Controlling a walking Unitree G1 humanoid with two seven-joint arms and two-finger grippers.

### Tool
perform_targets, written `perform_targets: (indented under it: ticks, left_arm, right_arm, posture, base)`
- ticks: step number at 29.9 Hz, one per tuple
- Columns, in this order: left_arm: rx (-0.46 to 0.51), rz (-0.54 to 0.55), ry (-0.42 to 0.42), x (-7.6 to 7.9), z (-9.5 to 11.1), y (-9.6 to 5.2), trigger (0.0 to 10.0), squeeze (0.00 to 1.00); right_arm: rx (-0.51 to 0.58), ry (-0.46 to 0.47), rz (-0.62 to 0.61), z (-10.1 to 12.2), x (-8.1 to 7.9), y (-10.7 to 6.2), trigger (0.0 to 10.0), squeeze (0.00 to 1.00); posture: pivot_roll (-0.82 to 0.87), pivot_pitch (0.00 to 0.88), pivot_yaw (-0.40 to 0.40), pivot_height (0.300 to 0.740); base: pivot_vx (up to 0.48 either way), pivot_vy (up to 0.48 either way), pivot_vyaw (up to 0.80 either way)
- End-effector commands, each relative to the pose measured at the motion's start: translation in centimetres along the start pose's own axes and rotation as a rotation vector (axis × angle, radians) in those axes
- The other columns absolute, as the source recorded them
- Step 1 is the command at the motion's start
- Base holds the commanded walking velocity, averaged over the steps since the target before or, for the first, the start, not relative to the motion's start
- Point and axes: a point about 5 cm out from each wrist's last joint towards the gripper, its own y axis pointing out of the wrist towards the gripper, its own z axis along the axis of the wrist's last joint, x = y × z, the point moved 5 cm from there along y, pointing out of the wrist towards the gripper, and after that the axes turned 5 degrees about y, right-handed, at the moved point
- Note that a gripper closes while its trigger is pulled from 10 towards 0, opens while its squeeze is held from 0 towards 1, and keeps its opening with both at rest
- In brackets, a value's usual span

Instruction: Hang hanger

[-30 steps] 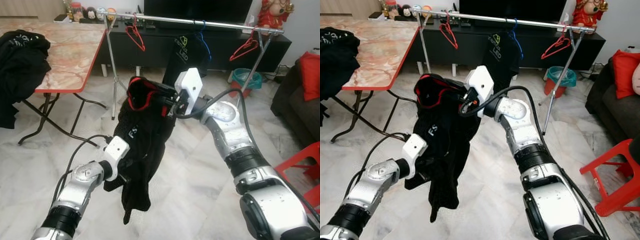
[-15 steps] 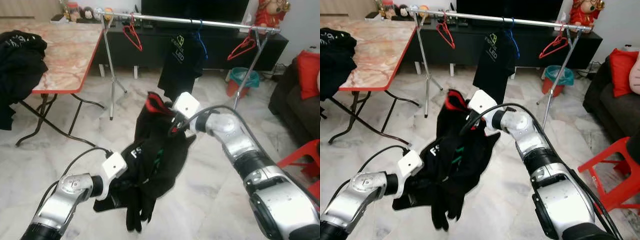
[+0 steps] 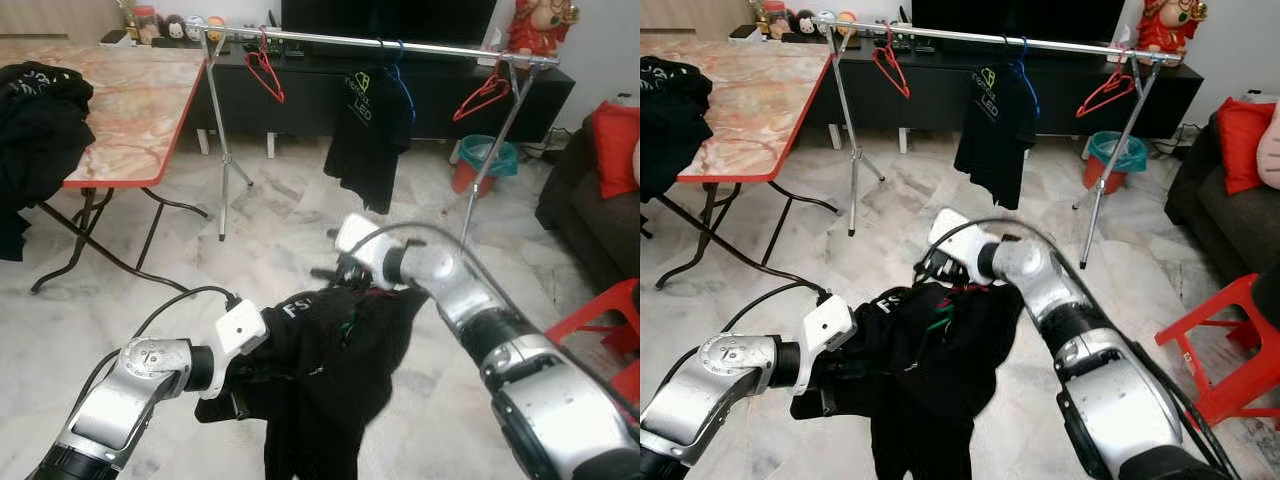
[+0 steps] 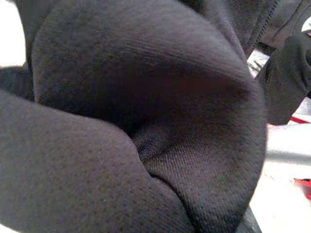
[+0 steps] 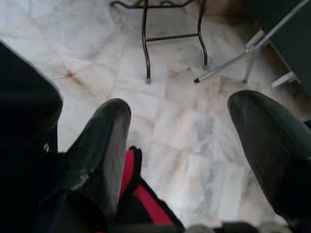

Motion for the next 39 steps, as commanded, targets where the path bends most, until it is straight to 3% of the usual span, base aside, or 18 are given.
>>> perform_targets:
  ticks: [1,3,4,6,8,9,11,12,16,18,19,20,21,23,25,31,35,39]
  left_arm:
    - [0.028,0.008,0.057,-0.1,1.5,0.3,0.0,0.0]
    - [-0.008,0.019,0.056,0.0,0.7,0.4,0.0,0.0]
    - [-0.008,0.019,0.056,0.0,0.7,0.4,0.0,0.0]
    - [-0.016,0.048,0.049,-0.2,0.2,0.6,0.0,0.0]
    - [-0.016,0.048,0.047,-0.2,0.1,0.6,0.0,0.0]
    - [-0.023,0.055,0.047,-0.2,0.0,0.6,0.0,0.0]
    - [-0.026,0.056,0.047,-0.2,0.0,0.6,0.0,0.0]
    - [-0.032,0.058,0.046,-0.2,-0.2,0.7,0.0,0.0]
    - [-0.048,0.08,0.053,-0.6,-0.6,0.5,0.0,0.0]
    - [-0.051,0.095,0.053,-0.8,-0.7,0.2,0.0,0.0]
    - [-0.053,0.1,0.053,-1.0,-0.8,0.0,0.0,0.0]
    - [-0.063,0.11,0.056,-1.2,-1.1,-0.5,0.0,0.0]
    - [-0.066,0.113,0.053,-1.3,-1.2,-0.7,0.0,0.0]
    - [-0.073,0.119,0.049,-1.4,-1.4,-1.1,0.0,0.0]
    - [-0.082,0.122,0.051,-1.5,-1.6,-1.3,0.0,0.0]
    - [-0.076,0.107,0.044,-1.6,-1.6,-2.1,0.0,0.0]
    - [-0.022,0.009,0.028,-0.8,0.0,-2.5,0.0,0.0]
    - [-0.026,-0.07,0.032,0.0,0.6,-3.0,0.0,0.0]
  right_arm:
    - [0.05,0.08,-0.062,-0.1,1.1,-0.7,10.0,0.0]
    - [0.164,0.187,-0.131,0.8,2.8,-1.9,10.0,0.0]
    - [0.164,0.187,-0.131,0.8,2.8,-1.9,10.0,0.0]
    - [0.254,0.256,-0.21,1.2,4.7,-3.5,10.0,0.0]
    - [0.263,0.268,-0.207,1.2,4.8,-3.7,10.0,0.0]
    - [0.292,0.282,-0.286,1.0,6.1,-4.8,10.0,0.0]
    - [0.3,0.284,-0.31,1.0,6.5,-5.2,10.0,0.0]
    - [0.358,0.31,-0.301,1.3,6.8,-5.9,10.0,0.0]
    - [0.416,0.265,-0.146,1.7,5.4,-6.8,10.0,0.0]
    - [0.352,0.175,-0.071,0.7,4.4,-7.4,10.0,0.0]
    - [0.302,0.143,-0.06,0.0,4.4,-7.7,10.0,0.0]
    - [0.169,0.056,-0.085,-1.9,4.9,-8.4,10.0,0.0]
    - [0.102,0.011,-0.089,-2.9,5.0,-8.9,10.0,0.0]
    - [0.039,-0.035,-0.073,-3.9,5.1,-9.7,10.0,0.0]
    - [0.032,-0.047,-0.056,-4.0,5.0,-10.1,10.0,0.0]
    - [-0.103,-0.243,0.108,-6.0,3.0,-11.4,10.0,0.0]
    - [-0.109,-0.259,0.212,-6.4,1.4,-10.9,10.0,0.0]
    - [-0.071,-0.253,0.231,-5.8,0.9,-10.3,10.0,0.0]
  posture:
    - [0.08,0.0,-0.085,0.74]
    - [0.08,0.0,-0.087,0.74]
    - [0.08,0.0,-0.087,0.74]
    - [0.08,0.0,-0.088,0.74]
    - [0.08,0.0,-0.088,0.74]
    - [0.08,0.0,-0.084,0.74]
    - [0.08,0.0,-0.084,0.74]
    - [0.08,0.0,-0.084,0.74]
    - [0.08,0.0,-0.082,0.74]
    - [0.08,0.0,-0.082,0.74]
    - [0.08,0.0,-0.082,0.74]
    - [0.07,0.0,-0.08,0.74]
    - [0.07,0.0,-0.08,0.74]
    - [0.07,0.0,-0.08,0.74]
    - [0.07,0.0,-0.08,0.74]
    - [0.06,0.0,-0.075,0.74]
    - [0.06,0.0,-0.07,0.74]
    - [0.07,0.0,-0.067,0.74]
  base:
    - [0.0,0.0,0.0]
    - [0.0,0.0,0.0]
    - [0.0,0.0,0.0]
    - [0.0,0.0,0.0]
    - [0.0,0.0,0.0]
    - [0.0,0.0,0.0]
    - [0.0,0.0,0.0]
    - [0.0,0.0,0.0]
    - [0.0,0.0,0.0]
    - [0.0,0.0,0.0]
    - [0.0,0.0,0.0]
    - [0.0,0.0,0.0]
    - [0.0,0.0,0.0]
    - [0.0,0.0,0.0]
    - [0.0,0.0,0.0]
    - [0.0,0.0,0.0]
    - [0.0,0.0,0.0]
    - [0.0,0.0,0.0]
